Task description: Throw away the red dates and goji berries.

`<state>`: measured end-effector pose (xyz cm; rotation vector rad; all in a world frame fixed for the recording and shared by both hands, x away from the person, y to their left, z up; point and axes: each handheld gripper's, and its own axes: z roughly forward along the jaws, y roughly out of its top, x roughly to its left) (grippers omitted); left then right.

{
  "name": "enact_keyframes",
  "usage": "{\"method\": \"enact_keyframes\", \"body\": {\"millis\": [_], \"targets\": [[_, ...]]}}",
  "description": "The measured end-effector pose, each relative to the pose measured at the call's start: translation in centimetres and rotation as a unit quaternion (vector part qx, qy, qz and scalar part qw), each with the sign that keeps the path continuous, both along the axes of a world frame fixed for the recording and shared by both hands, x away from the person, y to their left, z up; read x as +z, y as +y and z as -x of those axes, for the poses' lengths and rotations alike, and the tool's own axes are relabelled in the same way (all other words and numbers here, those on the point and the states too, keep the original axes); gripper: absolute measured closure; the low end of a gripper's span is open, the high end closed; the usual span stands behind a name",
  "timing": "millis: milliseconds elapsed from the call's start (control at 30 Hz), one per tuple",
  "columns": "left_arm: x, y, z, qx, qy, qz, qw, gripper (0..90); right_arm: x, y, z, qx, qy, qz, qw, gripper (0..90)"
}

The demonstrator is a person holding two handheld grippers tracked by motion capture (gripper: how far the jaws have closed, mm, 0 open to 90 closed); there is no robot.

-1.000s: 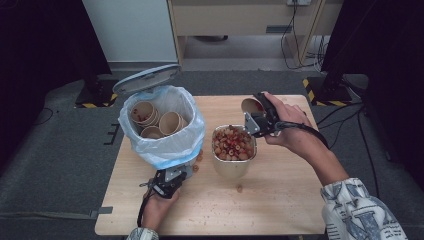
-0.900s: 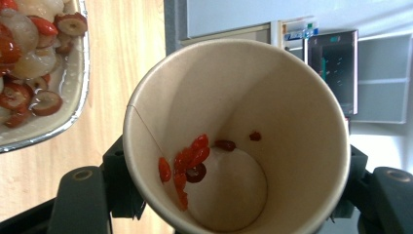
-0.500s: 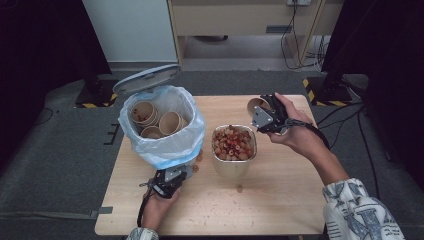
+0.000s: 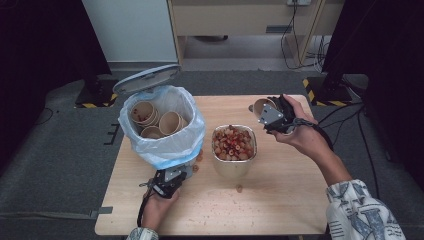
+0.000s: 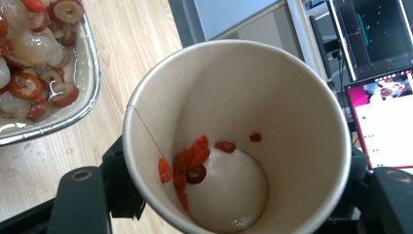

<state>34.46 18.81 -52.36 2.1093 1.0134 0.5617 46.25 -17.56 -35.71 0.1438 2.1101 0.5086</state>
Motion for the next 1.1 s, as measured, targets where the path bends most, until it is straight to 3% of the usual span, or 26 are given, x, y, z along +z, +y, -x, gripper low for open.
{"method": "enact_keyframes", "body": {"millis": [733,1100], "targets": [[0.0,0.0,0.0,0.000,0.000,0.000,1.0000,89.9,-0.8,-2.6,-0.1,-0.025,0.040,-0.058,0.9972,28.5],[0.0,0.0,0.0,0.000,0.000,0.001,1.0000,89.9,-1.4,-4.0,0.0,-0.036,0.061,-0.082,0.9941,28.6]]}}
